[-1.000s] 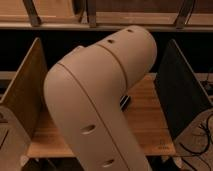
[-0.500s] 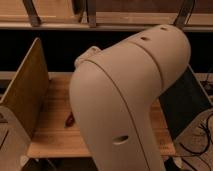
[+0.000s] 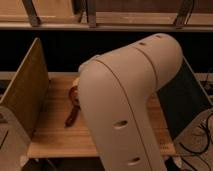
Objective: Wipe the white sponge on the table
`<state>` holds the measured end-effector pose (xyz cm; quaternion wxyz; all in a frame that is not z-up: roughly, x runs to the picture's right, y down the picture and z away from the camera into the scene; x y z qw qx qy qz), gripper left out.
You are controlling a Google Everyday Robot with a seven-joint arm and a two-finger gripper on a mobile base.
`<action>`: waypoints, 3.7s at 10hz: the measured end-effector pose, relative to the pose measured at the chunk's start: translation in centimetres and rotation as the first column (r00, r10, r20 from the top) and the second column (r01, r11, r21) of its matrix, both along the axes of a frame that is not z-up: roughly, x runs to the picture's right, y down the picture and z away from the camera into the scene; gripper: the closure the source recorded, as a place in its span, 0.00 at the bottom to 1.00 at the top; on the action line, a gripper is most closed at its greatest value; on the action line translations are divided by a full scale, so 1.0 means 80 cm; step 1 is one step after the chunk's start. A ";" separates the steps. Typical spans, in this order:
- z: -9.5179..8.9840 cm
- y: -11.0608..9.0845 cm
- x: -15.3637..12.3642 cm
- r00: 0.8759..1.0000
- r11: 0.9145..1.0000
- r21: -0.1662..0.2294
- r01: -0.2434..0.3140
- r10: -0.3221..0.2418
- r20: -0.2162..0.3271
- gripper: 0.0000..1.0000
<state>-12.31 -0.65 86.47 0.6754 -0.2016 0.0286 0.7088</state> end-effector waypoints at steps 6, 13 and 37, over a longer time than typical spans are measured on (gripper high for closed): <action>0.041 0.020 -0.046 0.990 0.987 -0.080 0.141 -0.140 0.012 0.20; 0.091 0.025 -0.051 0.991 0.981 -0.144 0.131 -0.135 -0.014 0.20; 0.108 0.000 -0.054 0.993 0.972 -0.205 0.118 -0.121 -0.002 1.00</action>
